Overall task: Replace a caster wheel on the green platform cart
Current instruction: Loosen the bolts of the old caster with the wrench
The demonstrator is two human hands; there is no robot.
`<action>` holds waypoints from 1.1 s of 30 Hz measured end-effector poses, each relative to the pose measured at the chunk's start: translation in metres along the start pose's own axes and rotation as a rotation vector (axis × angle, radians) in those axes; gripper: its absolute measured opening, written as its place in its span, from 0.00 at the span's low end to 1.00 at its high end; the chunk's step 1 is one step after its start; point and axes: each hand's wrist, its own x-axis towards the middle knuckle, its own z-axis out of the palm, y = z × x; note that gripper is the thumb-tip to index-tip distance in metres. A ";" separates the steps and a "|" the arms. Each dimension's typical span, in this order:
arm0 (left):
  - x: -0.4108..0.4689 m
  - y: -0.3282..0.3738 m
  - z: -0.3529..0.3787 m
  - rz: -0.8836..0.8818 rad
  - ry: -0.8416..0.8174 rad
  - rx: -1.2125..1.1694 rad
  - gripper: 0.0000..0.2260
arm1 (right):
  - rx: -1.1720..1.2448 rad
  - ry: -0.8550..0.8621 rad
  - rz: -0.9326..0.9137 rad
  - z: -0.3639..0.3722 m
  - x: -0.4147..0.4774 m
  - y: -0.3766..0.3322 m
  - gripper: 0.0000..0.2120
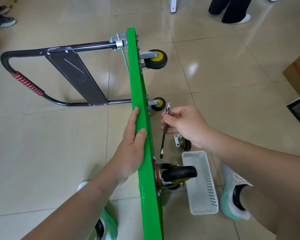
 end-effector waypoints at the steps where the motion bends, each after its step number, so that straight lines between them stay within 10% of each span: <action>1: -0.001 0.001 0.000 -0.001 -0.001 -0.002 0.25 | -0.007 0.009 -0.003 -0.001 0.001 -0.004 0.06; 33: -0.105 -0.010 0.024 -0.224 -0.018 -0.221 0.21 | -0.041 -0.109 -0.050 0.024 -0.099 -0.025 0.05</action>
